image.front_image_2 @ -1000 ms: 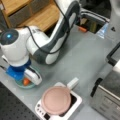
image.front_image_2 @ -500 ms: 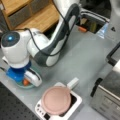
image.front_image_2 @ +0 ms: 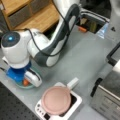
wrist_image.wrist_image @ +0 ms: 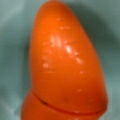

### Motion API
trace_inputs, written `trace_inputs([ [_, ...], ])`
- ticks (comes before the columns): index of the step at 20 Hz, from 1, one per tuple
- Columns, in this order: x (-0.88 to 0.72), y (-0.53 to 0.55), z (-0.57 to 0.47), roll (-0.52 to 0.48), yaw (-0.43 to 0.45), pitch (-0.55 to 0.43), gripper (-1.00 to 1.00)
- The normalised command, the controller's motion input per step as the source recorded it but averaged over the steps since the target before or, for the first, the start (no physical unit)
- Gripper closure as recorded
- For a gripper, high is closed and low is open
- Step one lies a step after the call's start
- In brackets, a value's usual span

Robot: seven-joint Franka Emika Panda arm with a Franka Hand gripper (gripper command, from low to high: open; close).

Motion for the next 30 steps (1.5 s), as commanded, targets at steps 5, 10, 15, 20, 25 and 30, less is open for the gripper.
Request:
trace_inputs([
  [5,0.12,0.16,-0.06,-0.081,0.004,0.001,1.0],
  [10,0.13,0.2,-0.11,-0.063,-0.005,-0.002,1.0],
  [15,0.12,0.21,-0.12,-0.053,-0.003,-0.002,1.0],
  [20,0.12,0.08,-0.1,-0.046,0.011,-0.023,1.0],
  [25,0.09,-0.08,-0.1,-0.045,0.069,0.014,1.0],
  [30,0.15,-0.22,-0.17,-0.03,0.134,0.017,1.0],
])
